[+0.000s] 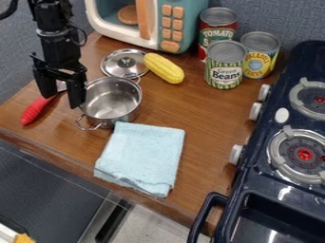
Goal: Move the silver pot to the top edge of the blue towel
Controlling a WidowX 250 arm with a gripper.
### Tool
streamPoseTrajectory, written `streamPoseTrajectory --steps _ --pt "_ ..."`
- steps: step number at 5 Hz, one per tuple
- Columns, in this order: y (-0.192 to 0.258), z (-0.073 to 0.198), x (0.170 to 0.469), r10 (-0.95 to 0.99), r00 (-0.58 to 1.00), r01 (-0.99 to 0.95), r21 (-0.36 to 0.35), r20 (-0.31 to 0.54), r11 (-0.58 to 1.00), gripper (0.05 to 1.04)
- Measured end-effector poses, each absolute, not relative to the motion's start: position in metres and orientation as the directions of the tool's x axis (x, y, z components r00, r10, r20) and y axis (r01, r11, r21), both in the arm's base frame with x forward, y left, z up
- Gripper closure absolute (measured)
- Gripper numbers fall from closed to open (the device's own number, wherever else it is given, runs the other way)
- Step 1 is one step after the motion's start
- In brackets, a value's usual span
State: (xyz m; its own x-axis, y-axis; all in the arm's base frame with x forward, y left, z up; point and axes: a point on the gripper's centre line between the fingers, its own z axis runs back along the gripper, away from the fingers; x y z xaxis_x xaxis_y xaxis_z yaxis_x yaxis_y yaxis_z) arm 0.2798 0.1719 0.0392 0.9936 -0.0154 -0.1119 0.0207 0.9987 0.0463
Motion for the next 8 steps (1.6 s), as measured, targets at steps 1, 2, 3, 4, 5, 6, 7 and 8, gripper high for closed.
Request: streamPoseTrajectory --steps 1,2,3,4,5,6,7,8 --pt "0.192 0.046 0.28 -0.001 0.993 0.014 0.113 -0.119 0.993 0.083" --pt "0.205 0.043 0.281 0.03 0.99 -0.011 0.141 -0.135 0.99 0.083" --pt "0.213 0.038 0.275 0.04 0.986 -0.017 0.141 -0.159 0.99 0.083" --pt "0.216 0.016 0.269 0.056 0.975 -0.028 0.128 -0.215 0.991 0.083" --pt "0.216 0.007 0.266 0.028 0.975 -0.001 0.125 -0.22 0.992 0.083" --pt "0.215 0.005 0.265 0.018 0.979 0.008 0.127 -0.202 0.992 0.138" --pt "0.209 0.004 0.266 -0.004 0.984 0.023 0.101 -0.177 0.995 0.434" --pt "0.203 0.006 0.265 -0.047 0.988 0.055 0.055 -0.144 0.997 0.678"
